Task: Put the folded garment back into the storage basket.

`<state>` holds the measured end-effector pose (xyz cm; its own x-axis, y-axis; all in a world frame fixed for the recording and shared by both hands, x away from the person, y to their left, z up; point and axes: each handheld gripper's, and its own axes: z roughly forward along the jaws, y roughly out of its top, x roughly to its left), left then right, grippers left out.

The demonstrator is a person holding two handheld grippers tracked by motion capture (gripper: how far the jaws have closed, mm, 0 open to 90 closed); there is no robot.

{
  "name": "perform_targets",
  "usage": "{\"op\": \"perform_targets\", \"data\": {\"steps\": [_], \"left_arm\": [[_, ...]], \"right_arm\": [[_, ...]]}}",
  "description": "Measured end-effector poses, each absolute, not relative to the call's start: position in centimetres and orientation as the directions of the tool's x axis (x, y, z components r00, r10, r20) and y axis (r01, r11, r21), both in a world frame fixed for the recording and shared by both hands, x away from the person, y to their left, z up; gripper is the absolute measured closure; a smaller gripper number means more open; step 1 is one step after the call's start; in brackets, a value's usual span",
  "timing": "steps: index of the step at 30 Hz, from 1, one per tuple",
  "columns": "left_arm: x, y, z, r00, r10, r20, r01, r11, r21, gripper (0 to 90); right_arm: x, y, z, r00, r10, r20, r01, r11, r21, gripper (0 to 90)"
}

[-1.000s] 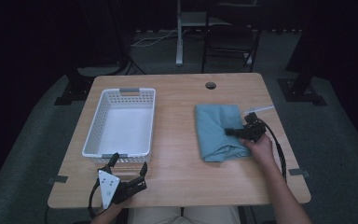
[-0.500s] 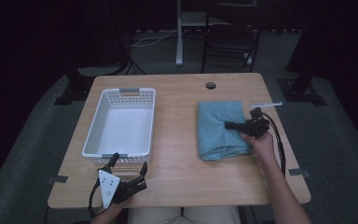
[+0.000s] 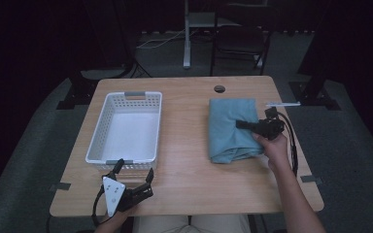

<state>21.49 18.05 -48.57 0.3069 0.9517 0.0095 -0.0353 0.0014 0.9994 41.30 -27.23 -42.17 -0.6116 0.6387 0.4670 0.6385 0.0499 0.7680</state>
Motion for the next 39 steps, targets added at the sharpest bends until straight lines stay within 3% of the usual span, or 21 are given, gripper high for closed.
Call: {"op": "perform_targets", "data": {"steps": [39], "left_arm": [[21.5, 18.0, -48.5, 0.301, 0.954, 0.01, -0.031, 0.0, 1.0, 3.7]], "right_arm": [[40.9, -26.4, -34.7, -0.667, 0.585, 0.461, 0.558, -0.018, 0.83, 69.0]]}}
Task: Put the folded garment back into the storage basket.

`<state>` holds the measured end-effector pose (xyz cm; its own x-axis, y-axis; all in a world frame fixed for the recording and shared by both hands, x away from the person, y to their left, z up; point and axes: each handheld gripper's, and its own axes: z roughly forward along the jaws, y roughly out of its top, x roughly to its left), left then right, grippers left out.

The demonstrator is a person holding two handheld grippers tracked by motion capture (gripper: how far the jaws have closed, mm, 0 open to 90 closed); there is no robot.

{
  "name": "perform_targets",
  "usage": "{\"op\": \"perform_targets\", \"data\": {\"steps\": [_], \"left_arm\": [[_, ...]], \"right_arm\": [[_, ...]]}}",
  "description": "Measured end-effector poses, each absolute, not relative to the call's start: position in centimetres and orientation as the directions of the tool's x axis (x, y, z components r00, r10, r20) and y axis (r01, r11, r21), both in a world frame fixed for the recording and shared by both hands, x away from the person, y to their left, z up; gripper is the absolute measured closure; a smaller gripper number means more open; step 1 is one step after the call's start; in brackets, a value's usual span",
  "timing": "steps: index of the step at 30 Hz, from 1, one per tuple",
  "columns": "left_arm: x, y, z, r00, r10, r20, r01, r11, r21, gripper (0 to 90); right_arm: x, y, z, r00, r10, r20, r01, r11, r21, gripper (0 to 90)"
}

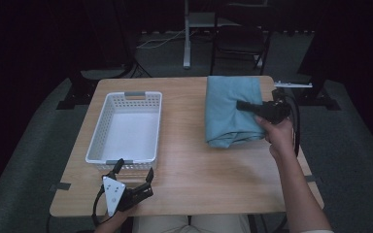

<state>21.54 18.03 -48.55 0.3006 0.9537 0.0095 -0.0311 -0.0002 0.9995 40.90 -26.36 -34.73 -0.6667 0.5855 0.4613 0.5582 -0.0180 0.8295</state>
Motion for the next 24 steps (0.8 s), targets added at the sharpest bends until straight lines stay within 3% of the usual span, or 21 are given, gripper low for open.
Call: {"op": "perform_targets", "data": {"steps": [12, 24], "left_arm": [[21.6, 18.1, -48.5, 0.308, 0.951, 0.009, -0.03, 0.0, 1.0, 3.7], [21.5, 18.1, -48.6, 0.311, 0.95, 0.011, -0.032, -0.001, 0.999, 3.7]], "right_arm": [[40.7, -25.5, -31.6, -0.694, 0.573, 0.436, 0.514, -0.029, 0.857, 68.9], [41.2, -23.6, -31.7, -0.708, 0.542, 0.453, 0.517, -0.039, 0.855, 68.9]]}}
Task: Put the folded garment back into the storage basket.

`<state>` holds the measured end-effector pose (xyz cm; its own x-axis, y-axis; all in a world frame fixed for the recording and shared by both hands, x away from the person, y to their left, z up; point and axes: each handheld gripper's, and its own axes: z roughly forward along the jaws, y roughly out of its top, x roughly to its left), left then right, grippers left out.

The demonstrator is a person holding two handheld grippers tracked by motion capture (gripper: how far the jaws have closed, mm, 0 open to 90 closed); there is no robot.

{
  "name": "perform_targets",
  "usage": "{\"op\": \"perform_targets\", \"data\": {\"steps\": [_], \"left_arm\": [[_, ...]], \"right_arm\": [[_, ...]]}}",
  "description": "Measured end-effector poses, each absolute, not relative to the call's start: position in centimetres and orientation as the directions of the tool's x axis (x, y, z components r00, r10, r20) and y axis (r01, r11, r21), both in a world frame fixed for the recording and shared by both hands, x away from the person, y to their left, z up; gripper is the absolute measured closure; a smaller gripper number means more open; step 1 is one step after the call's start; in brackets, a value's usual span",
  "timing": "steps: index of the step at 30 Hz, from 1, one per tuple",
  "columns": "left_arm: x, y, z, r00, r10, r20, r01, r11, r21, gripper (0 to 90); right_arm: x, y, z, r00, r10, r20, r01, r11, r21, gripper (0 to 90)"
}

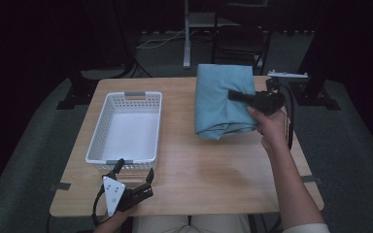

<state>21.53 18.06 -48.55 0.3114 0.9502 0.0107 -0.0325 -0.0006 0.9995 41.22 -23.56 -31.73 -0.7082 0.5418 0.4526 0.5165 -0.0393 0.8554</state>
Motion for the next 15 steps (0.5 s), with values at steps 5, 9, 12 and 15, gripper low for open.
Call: {"op": "perform_targets", "data": {"steps": [5, 9, 12, 15], "left_arm": [[21.5, 18.1, -48.6, 0.312, 0.95, 0.011, -0.032, -0.001, 0.999, 3.7], [21.5, 18.1, -48.6, 0.312, 0.95, 0.011, -0.033, 0.0, 0.999, 3.7], [21.5, 18.1, -48.6, 0.313, 0.95, 0.011, -0.033, 0.0, 0.999, 3.7], [21.5, 18.1, -48.6, 0.313, 0.95, 0.011, -0.033, 0.0, 0.999, 3.7]], "right_arm": [[41.5, -22.2, -31.5, -0.721, 0.528, 0.449, 0.512, -0.03, 0.858, 68.9], [41.6, -21.2, -31.4, -0.732, 0.514, 0.447, 0.508, -0.026, 0.861, 68.9], [41.7, -20.4, -31.4, -0.738, 0.505, 0.448, 0.508, -0.022, 0.861, 68.8], [41.9, -19.8, -31.5, -0.74, 0.496, 0.453, 0.512, -0.02, 0.859, 68.8]]}}
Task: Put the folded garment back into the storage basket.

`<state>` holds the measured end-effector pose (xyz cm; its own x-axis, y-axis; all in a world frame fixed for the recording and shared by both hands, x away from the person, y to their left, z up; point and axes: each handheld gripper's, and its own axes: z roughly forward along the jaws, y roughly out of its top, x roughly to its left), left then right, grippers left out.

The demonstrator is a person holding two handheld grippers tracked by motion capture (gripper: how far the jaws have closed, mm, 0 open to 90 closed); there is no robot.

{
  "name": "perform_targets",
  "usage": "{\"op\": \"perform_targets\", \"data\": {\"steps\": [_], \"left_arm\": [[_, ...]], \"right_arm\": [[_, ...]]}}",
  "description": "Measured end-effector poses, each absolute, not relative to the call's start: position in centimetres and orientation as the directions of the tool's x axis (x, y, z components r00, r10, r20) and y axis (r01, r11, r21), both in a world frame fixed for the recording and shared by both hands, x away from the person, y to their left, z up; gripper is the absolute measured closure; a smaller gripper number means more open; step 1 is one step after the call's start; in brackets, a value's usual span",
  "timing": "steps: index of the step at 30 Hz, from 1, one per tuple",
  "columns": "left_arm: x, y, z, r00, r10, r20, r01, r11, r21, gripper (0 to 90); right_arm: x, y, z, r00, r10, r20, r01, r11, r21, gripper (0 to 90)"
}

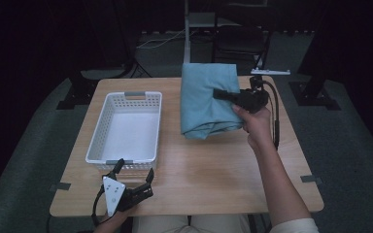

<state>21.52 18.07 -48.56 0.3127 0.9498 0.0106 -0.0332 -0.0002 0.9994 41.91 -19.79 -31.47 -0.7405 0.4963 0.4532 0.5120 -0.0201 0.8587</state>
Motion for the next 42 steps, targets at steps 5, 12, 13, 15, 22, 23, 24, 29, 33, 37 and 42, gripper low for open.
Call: {"op": "perform_targets", "data": {"steps": [5, 12, 13, 15, 22, 23, 24, 29, 33, 37, 42], "left_arm": [[21.5, 18.1, -48.6, 0.314, 0.949, 0.009, -0.035, 0.002, 0.999, 3.8], [21.5, 18.1, -48.6, 0.315, 0.949, 0.008, -0.036, 0.004, 0.999, 3.7], [21.5, 18.1, -48.6, 0.316, 0.949, 0.007, -0.036, 0.005, 0.999, 3.7], [21.5, 18.1, -48.6, 0.316, 0.949, 0.006, -0.037, 0.006, 0.999, 3.7], [21.5, 18.1, -48.6, 0.316, 0.949, 0.006, -0.038, 0.006, 0.999, 3.7], [21.5, 18.1, -48.6, 0.316, 0.949, 0.006, -0.039, 0.007, 0.999, 3.7], [21.5, 18.1, -48.6, 0.316, 0.949, 0.006, -0.039, 0.007, 0.999, 3.7], [21.5, 18.2, -48.6, 0.319, 0.948, -0.001, -0.038, 0.014, 0.999, 3.7], [21.5, 18.2, -48.6, 0.32, 0.947, -0.001, -0.04, 0.015, 0.999, 3.7], [21.5, 18.2, -48.6, 0.321, 0.947, 0.001, -0.04, 0.013, 0.999, 3.7], [21.5, 18.2, -48.6, 0.318, 0.948, 0.007, -0.042, 0.007, 0.999, 3.7]], "right_arm": [[42.3, -18.4, -31.7, -0.748, 0.477, 0.46, 0.514, -0.022, 0.858, 68.8], [42.6, -16.6, -31.7, -0.759, 0.452, 0.469, 0.515, -0.024, 0.857, 68.8], [42.6, -16.5, -31.7, -0.76, 0.451, 0.468, 0.516, -0.021, 0.857, 68.8], [42.7, -15.9, -31.7, -0.763, 0.447, 0.466, 0.515, -0.015, 0.857, 68.9], [42.9, -13.9, -31.6, -0.778, 0.417, 0.47, 0.514, -0.009, 0.858, 68.8], [42.9, -13.6, -31.6, -0.78, 0.412, 0.472, 0.515, -0.008, 0.857, 68.8], [42.9, -13.4, -31.6, -0.781, 0.408, 0.473, 0.515, -0.006, 0.857, 68.8], [42.9, -12.0, -31.9, -0.786, 0.387, 0.483, 0.518, -0.015, 0.855, 68.8], [42.9, -10.8, -32.1, -0.791, 0.38, 0.48, 0.518, -0.003, 0.855, 68.8], [43.0, -9.7, -32.2, -0.793, 0.372, 0.483, 0.52, -0.001, 0.854, 68.8], [43.2, -8.4, -32.4, -0.798, 0.354, 0.488, 0.521, -0.002, 0.853, 68.8]]}}
